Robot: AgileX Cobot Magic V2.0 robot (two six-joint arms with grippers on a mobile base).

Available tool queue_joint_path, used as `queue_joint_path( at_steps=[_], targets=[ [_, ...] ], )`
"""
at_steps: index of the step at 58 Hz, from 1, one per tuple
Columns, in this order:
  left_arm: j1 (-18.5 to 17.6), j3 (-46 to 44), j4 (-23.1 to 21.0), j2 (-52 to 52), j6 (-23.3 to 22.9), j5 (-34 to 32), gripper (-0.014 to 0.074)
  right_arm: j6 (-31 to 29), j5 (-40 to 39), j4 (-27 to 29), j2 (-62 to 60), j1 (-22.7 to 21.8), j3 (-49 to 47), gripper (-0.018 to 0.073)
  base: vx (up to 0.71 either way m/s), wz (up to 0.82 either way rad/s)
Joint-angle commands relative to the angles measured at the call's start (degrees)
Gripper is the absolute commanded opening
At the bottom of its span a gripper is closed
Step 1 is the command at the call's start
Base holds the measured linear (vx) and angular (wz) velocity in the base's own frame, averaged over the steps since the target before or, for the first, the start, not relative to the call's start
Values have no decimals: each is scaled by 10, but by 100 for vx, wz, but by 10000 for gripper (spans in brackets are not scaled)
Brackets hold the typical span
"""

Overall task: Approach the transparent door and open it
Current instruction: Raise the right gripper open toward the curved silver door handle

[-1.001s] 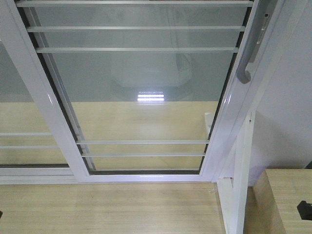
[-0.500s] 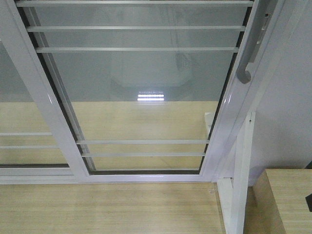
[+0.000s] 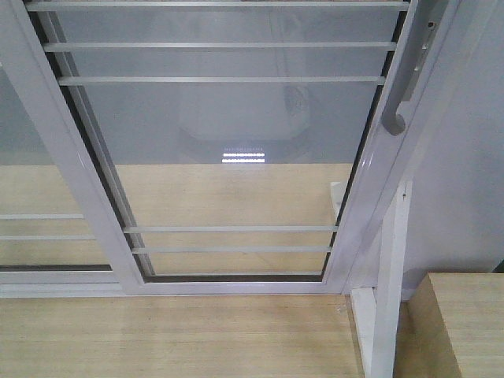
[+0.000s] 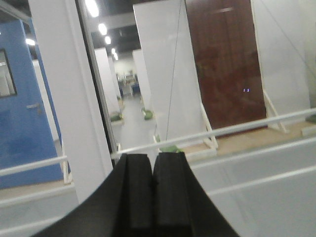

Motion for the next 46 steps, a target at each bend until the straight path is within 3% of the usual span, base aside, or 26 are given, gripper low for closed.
queue_joint_path(
  at_steps=[1, 10, 23, 34, 46],
  targets=[
    [-2, -22, -5, 75, 3, -48, -3, -2, -75, -6, 74, -2, -20, -3, 0, 0],
    [-2, -21, -5, 151, -23, -53, 1, 0, -132, -5, 164, -2, -20, 6, 0, 0],
    [-2, -21, -5, 188, -146, -53, 62, 0, -254, -7, 244, -1, -20, 172, 0, 0],
    [-2, -21, -5, 188, -148, -55, 189, 29, -307, -5, 306, -1, -20, 360, 0, 0],
    [-2, -21, -5, 188, -147, -59, 284, 106, -398, -14, 389, -1, -21, 373, 0, 0]
  ],
)
